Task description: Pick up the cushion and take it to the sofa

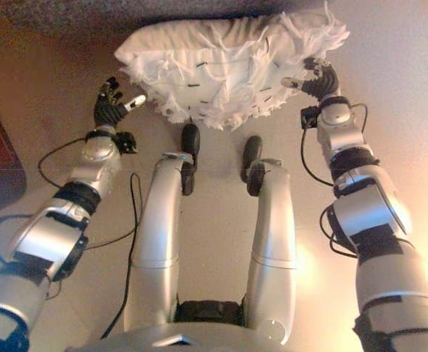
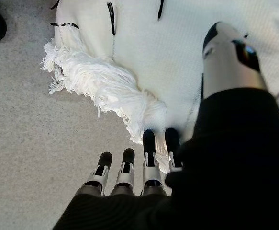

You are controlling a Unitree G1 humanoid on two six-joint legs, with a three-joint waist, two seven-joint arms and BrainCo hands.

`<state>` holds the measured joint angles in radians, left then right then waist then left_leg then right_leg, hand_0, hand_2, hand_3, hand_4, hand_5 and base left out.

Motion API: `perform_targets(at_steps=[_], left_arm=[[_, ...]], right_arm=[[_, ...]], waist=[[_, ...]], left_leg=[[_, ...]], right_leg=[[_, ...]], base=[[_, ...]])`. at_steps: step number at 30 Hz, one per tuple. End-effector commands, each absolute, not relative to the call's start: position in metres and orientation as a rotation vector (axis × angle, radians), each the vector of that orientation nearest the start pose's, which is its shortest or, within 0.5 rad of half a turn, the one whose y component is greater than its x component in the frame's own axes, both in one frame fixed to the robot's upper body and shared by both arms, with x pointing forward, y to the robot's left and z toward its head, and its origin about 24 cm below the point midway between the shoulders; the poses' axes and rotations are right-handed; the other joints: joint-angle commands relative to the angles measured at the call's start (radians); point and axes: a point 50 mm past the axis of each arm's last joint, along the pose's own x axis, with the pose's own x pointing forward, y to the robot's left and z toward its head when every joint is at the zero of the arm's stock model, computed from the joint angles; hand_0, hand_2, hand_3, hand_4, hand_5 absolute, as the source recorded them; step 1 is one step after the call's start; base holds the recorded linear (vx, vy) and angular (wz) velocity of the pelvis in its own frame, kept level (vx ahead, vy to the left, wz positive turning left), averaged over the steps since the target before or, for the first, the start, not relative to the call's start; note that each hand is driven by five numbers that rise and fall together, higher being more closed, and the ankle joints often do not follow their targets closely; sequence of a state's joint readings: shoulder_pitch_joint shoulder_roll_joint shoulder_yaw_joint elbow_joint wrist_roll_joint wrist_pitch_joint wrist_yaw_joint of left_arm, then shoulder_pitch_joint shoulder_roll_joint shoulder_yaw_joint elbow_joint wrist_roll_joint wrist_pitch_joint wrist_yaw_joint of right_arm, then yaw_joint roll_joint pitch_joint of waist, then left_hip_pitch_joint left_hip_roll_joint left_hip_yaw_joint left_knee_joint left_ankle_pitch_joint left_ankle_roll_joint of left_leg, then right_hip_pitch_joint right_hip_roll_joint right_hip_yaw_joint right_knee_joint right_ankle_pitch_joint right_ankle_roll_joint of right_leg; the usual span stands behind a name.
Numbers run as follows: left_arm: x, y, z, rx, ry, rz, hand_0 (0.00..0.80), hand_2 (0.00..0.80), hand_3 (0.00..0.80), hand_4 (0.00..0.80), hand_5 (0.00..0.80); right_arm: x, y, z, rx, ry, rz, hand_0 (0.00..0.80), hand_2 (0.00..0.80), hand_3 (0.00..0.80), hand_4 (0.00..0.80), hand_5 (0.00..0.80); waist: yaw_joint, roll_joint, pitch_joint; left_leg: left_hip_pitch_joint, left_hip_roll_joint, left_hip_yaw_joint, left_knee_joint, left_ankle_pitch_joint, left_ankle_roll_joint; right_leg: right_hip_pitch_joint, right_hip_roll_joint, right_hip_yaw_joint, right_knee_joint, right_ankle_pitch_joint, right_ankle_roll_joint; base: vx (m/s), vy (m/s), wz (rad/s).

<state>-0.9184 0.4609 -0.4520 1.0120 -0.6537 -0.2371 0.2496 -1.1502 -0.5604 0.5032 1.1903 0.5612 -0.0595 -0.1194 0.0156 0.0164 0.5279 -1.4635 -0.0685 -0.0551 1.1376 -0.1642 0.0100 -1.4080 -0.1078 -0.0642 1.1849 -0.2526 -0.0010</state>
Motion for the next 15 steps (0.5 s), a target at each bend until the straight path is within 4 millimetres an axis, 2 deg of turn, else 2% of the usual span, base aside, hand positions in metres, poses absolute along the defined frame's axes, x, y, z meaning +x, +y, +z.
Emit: perform_targets(at_steps=[1, 8, 15], left_arm=[[0.4, 0.215, 0.142, 0.121, -0.093, 0.178, 0.0, 0.0, 0.0, 0.0, 0.0], [0.41, 0.209, 0.172, 0.097, -0.151, 0.107, 0.0, 0.0, 0.0, 0.0, 0.0], [0.413, 0.209, 0.191, 0.092, -0.175, 0.069, 0.0, 0.0, 0.0, 0.0, 0.0]], right_arm=[[0.411, -0.262, 0.209, -0.199, -0.032, -0.304, 0.0, 0.0, 0.0, 0.0, 0.0], [0.406, -0.279, 0.196, -0.094, 0.005, -0.384, 0.0, 0.0, 0.0, 0.0, 0.0], [0.406, -0.283, 0.211, -0.004, -0.026, -0.402, 0.0, 0.0, 0.0, 0.0, 0.0]], waist=[[0.019, 0.024, -0.008], [0.006, 0.015, -0.008], [0.007, 0.008, -0.008]], left_leg=[[0.033, -0.012, 0.061, 0.021, -0.027, 0.009], [0.055, -0.004, 0.049, -0.012, -0.027, 0.001], [0.072, -0.005, 0.035, -0.044, -0.027, -0.004]], right_leg=[[0.047, 0.02, 0.039, -0.129, 0.185, 0.02], [0.08, 0.022, 0.036, -0.173, 0.204, 0.032], [0.113, 0.024, 0.029, -0.215, 0.212, 0.043]], base=[[0.011, -0.015, -0.03], [0.006, -0.023, -0.02], [0.002, -0.069, -0.03]])
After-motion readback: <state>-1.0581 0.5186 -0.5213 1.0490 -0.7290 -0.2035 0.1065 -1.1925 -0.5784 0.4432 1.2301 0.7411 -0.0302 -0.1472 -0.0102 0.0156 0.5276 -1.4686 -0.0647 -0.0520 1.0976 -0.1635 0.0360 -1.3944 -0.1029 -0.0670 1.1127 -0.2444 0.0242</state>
